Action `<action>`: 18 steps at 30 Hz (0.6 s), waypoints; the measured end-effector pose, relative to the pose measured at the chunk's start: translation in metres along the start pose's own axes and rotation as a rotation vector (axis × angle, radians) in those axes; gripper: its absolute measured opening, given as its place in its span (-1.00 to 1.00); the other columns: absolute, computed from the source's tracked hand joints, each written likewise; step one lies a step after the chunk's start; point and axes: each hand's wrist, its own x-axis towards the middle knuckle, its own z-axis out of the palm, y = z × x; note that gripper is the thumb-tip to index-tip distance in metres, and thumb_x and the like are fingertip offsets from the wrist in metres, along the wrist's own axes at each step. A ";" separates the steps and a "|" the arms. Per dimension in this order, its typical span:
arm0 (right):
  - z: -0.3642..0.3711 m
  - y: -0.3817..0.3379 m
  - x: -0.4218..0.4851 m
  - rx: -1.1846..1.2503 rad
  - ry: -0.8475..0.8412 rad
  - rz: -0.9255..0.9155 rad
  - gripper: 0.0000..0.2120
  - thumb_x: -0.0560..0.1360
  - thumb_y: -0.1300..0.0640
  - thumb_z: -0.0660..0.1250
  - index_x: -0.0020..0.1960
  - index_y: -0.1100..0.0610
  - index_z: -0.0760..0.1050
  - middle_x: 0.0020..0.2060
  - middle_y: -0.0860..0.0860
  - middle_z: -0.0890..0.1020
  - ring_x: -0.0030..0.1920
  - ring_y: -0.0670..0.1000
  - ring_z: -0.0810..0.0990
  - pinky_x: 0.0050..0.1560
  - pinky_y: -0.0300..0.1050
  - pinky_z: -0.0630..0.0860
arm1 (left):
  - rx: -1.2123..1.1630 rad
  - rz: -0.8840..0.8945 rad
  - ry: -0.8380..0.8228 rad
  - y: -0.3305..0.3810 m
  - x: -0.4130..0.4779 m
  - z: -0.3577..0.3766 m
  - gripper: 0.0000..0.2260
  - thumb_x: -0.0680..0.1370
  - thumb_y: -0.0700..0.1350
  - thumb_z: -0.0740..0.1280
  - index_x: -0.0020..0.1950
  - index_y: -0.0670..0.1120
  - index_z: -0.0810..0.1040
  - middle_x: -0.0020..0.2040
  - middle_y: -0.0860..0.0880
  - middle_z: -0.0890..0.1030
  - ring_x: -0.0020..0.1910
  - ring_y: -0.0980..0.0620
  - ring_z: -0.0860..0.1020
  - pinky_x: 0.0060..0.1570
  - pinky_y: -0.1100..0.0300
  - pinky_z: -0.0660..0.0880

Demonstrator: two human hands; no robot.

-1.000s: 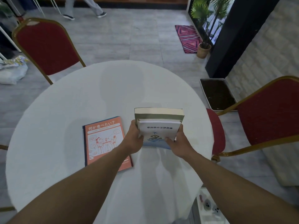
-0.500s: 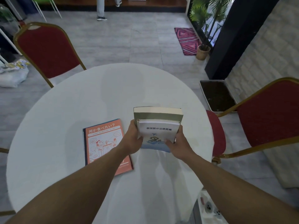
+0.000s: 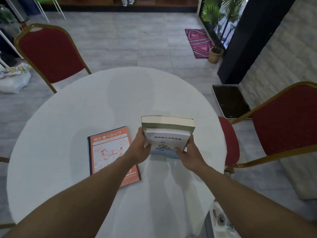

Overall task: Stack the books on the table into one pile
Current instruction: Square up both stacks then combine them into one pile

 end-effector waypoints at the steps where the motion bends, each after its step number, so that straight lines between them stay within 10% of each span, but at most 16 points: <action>1: 0.001 0.002 -0.001 0.000 0.000 0.007 -0.48 0.54 0.25 0.36 0.40 0.02 0.22 0.25 -0.02 0.52 0.25 -0.01 0.50 0.23 -0.10 0.47 | 0.001 -0.013 -0.012 -0.001 0.000 0.001 -0.44 0.51 -0.34 0.31 0.43 -0.03 0.20 0.24 0.07 0.39 0.27 0.04 0.40 0.28 0.10 0.46; 18: -0.003 -0.006 -0.003 -0.011 -0.062 0.008 -0.46 0.57 0.23 0.35 0.47 0.07 0.20 0.31 0.03 0.50 0.31 0.03 0.49 0.34 -0.01 0.46 | 0.048 -0.026 -0.050 0.003 -0.002 -0.003 -0.45 0.52 -0.34 0.29 0.44 -0.05 0.20 0.25 0.07 0.37 0.27 0.03 0.39 0.31 0.07 0.45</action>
